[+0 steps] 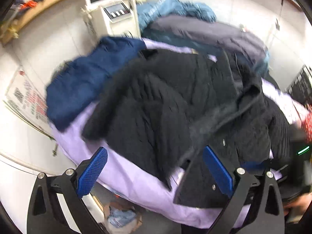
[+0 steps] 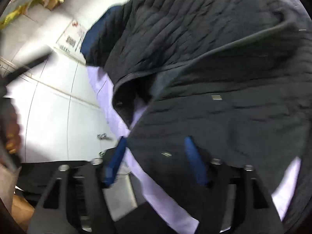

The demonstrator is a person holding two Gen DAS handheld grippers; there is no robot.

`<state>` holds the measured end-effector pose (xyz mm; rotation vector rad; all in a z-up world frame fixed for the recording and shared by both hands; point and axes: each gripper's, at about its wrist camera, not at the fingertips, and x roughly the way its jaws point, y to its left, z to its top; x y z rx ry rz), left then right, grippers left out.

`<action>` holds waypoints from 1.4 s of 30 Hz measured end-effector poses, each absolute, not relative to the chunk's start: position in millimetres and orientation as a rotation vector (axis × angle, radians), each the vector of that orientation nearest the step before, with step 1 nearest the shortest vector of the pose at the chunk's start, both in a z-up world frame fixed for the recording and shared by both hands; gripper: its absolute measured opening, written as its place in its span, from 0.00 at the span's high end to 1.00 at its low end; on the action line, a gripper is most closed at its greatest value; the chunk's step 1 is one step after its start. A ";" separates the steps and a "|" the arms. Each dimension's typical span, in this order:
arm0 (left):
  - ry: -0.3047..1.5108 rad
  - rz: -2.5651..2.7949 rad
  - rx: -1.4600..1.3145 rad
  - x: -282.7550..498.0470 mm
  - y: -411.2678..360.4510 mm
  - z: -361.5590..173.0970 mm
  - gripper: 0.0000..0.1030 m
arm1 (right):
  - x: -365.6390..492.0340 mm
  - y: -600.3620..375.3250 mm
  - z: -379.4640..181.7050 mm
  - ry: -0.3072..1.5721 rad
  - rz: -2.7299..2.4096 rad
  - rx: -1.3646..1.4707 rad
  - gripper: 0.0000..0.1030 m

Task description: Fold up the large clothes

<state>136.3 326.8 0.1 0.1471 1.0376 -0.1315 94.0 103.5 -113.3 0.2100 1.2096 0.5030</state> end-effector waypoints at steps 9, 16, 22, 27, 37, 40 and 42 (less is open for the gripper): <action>1.127 -0.391 0.256 137.9 257.4 -58.8 0.05 | 18.6 -192.5 -133.4 1.222 -0.367 0.302 0.31; 1.103 -0.478 0.357 126.5 220.6 -58.7 0.05 | -85.3 -280.2 -185.6 1.322 -0.375 0.615 0.31; 1.123 -0.519 0.353 124.8 184.4 -53.5 0.05 | -64.1 -246.3 -202.6 1.393 -0.234 0.368 0.75; 1.095 -0.537 0.389 112.6 150.9 -46.0 0.05 | -62.6 -249.1 -146.5 1.348 -0.142 0.205 0.92; 1.098 -0.559 0.366 84.7 102.5 -39.2 0.05 | -94.0 -362.2 -7.2 1.278 -0.444 -0.062 0.94; 1.047 -0.537 0.411 90.9 100.1 -28.8 0.05 | -80.3 -371.5 -8.5 1.256 -0.466 0.022 0.78; 0.997 -0.476 0.478 111.1 101.7 -23.0 0.05 | -67.8 -349.2 -5.9 1.212 -0.571 -0.093 0.44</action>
